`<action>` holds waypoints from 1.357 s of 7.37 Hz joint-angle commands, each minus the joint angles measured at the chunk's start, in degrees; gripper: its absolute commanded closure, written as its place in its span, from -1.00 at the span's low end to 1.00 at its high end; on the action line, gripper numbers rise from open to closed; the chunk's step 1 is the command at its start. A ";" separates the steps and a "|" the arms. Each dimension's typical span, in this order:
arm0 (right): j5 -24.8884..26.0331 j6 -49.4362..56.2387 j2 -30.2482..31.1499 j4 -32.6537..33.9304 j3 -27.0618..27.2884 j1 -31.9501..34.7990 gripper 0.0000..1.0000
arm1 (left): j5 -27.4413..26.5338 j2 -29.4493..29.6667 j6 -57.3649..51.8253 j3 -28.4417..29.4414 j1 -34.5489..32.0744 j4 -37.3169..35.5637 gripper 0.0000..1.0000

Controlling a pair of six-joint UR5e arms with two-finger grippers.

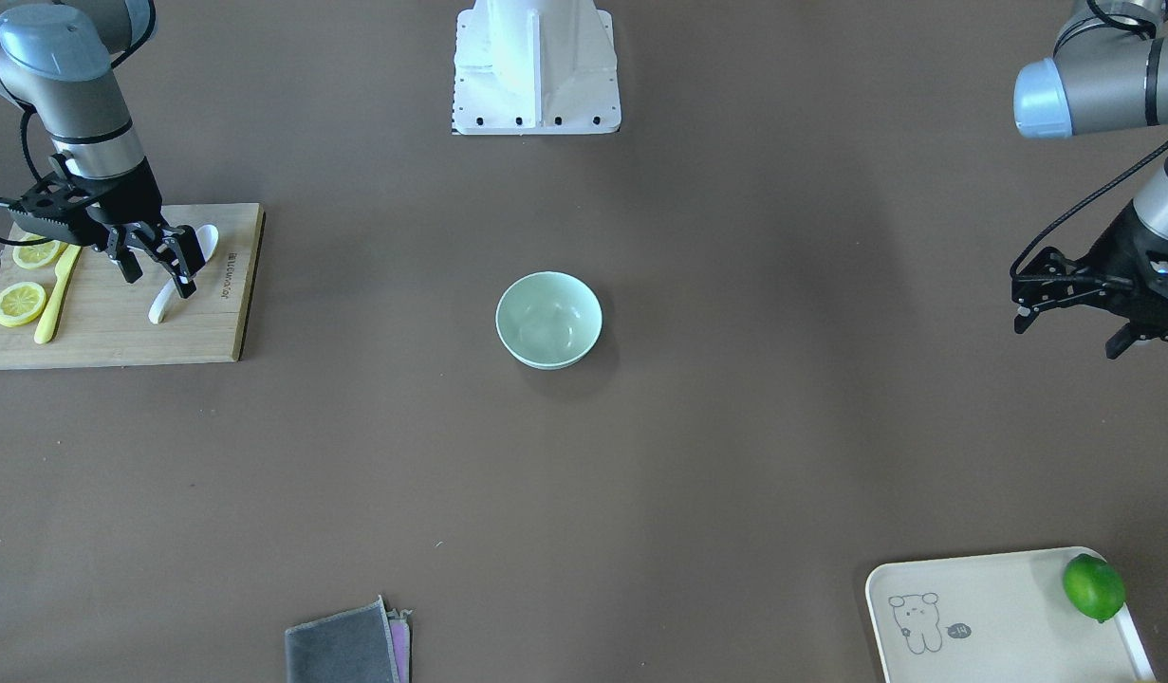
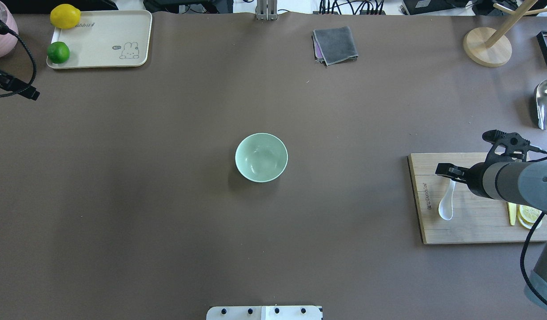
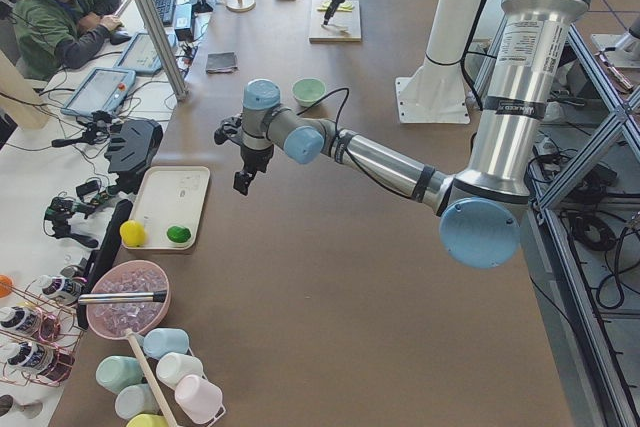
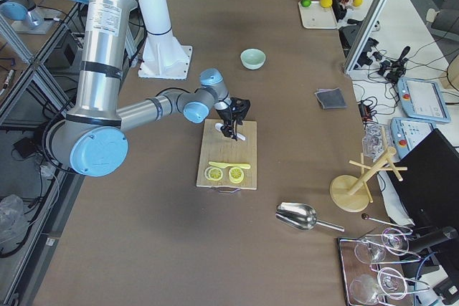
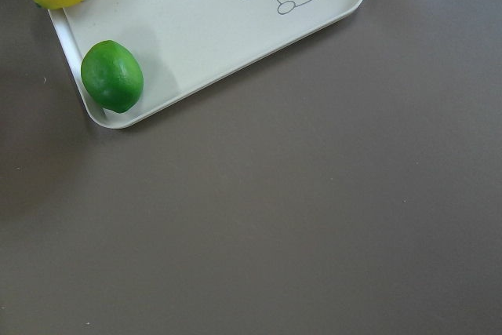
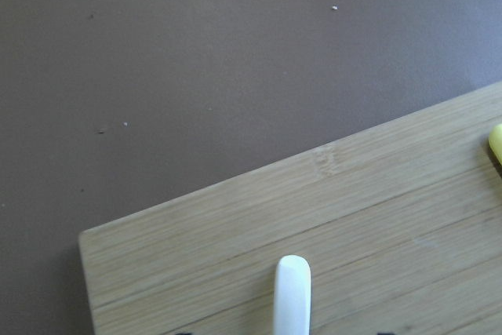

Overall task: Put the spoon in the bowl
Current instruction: 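Lower the right gripper and grasp the white spoon's handle on the board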

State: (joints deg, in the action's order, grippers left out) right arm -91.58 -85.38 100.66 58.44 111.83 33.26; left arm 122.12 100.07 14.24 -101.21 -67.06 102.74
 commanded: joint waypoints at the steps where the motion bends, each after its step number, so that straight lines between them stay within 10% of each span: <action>1: 1.84 -0.14 0.41 0.36 -0.21 -1.53 -0.45 | -0.04 -0.05 0.00 -0.04 0.00 0.01 -0.98; 3: 1.84 -0.14 0.42 0.54 -0.21 -1.88 0.57 | 0.05 -0.05 0.00 -0.04 0.08 0.01 -0.97; 10: 1.50 -0.06 -0.28 1.15 2.41 -2.33 1.00 | 0.14 -0.05 1.32 0.14 0.17 0.09 -0.98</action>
State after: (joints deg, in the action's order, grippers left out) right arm -89.71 -85.50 100.62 59.12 112.72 30.80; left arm 122.24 100.02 15.41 -101.17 -66.94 102.83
